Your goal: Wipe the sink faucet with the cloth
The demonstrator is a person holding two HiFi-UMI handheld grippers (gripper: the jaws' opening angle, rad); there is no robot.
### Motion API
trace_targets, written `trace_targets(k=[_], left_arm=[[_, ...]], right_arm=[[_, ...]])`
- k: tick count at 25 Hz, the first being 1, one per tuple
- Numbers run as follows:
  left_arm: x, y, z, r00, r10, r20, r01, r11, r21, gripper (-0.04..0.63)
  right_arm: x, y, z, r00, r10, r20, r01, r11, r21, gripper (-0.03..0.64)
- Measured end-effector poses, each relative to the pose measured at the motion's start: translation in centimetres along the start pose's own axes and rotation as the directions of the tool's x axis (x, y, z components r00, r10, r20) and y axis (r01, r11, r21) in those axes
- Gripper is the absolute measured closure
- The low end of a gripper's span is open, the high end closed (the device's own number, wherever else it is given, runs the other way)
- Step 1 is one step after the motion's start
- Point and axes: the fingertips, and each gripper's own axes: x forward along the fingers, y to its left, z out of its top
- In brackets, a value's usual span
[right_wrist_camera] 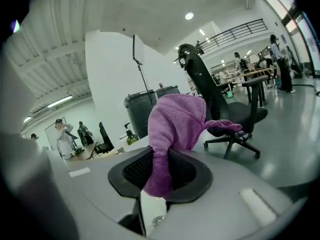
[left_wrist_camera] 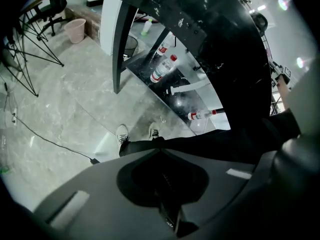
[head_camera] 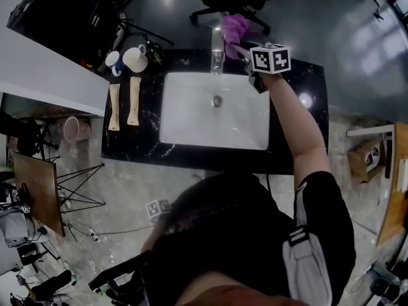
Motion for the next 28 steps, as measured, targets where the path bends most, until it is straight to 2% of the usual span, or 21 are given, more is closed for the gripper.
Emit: trace_targets(k=[3, 6, 11, 14, 16, 18, 19, 26, 28], left_arm=[[0.2, -0.2, -0.3, 1.0, -0.003, 0.015, 0.004, 1.0, -0.016, 0.603], [0.2, -0.6, -0.7, 1.0, -0.007, 0.027, 0.009, 0.999, -0.043, 0.603], [0.5, -1.1, -2.0, 0.999, 0.0, 0.039, 0.003, 0.996, -0.095, 0.603], [0.8, -1.6, -2.7, 0.999, 0.001, 0.04, 0.004, 0.992, -0.128, 0.603], [1.0, -1.7, -3.1, 0.999, 0.005, 0.045, 0.002, 0.988, -0.153, 0.603], [1.1, -1.9, -3.4, 0.999, 0.007, 0.046, 0.001, 0.985, -0.17, 0.603], [1.1, -1.9, -3.6, 0.999, 0.009, 0.046, -0.001, 0.985, -0.175, 0.603], [0.8, -1.8, -3.7, 0.999, 0.01, 0.049, -0.001, 0.986, -0.164, 0.603], [0.9, -1.7, -3.6, 0.999, 0.007, 0.045, -0.001, 0.989, -0.151, 0.603]], right_arm=[[1.7, 0.0, 0.0, 1.0, 0.02, -0.021, -0.02, 1.0, 0.007, 0.52], [2.9, -1.2, -0.7, 0.998, 0.042, -0.038, -0.039, 0.997, 0.065, 0.52], [5.4, -4.1, -4.2, 0.983, 0.009, -0.182, 0.001, 0.998, 0.055, 0.522], [7.1, -5.7, -6.9, 0.946, -0.039, -0.321, 0.043, 0.999, 0.004, 0.523], [8.0, -6.3, -9.0, 0.906, -0.061, -0.418, 0.053, 0.998, -0.031, 0.523], [8.6, -6.5, -10.6, 0.865, -0.106, -0.491, 0.055, 0.992, -0.118, 0.523], [8.7, -6.5, -11.0, 0.856, -0.124, -0.502, 0.052, 0.986, -0.155, 0.523], [8.6, -6.6, -11.2, 0.879, -0.089, -0.468, 0.047, 0.994, -0.1, 0.522], [8.3, -6.3, -10.6, 0.896, -0.07, -0.439, 0.034, 0.995, -0.089, 0.522]])
